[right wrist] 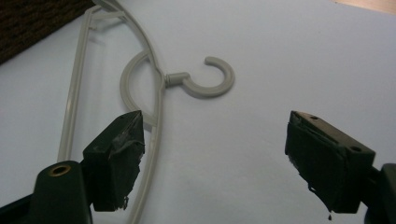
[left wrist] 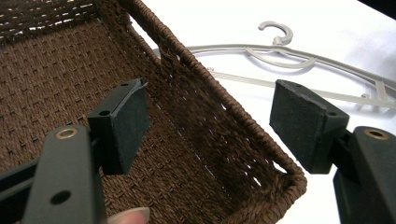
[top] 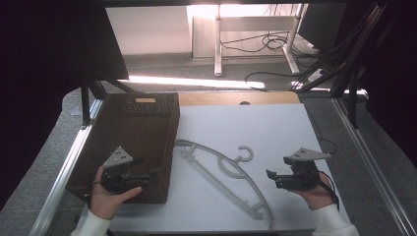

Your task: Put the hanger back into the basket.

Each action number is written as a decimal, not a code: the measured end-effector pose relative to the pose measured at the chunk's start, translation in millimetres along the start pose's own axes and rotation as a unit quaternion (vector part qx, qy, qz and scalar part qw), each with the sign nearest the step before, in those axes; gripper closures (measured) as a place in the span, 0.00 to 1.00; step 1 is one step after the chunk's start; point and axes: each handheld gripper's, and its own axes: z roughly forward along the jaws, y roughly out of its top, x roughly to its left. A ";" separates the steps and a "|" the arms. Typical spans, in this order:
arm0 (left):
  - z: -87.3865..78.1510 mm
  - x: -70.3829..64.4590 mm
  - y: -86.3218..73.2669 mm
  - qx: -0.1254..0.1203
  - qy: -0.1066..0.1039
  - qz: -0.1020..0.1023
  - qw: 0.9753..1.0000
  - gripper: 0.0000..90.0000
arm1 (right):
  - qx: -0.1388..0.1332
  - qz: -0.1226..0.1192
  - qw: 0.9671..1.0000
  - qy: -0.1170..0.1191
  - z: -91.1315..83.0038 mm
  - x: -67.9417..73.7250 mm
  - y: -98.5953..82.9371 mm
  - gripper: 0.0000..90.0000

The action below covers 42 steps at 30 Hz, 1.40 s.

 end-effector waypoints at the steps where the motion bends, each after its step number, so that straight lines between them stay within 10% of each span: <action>1: 0.3 0.1 0.4 -0.001 0.000 0.000 1.000 0.31 | 0.002 0.000 1.000 -0.002 -0.4 0.1 -0.6 0.23; 42: -6.1 3.6 -1.6 -0.003 -0.004 -0.002 1.000 0.30 | 0.045 0.013 0.999 0.007 27.2 8.0 9.5 0.40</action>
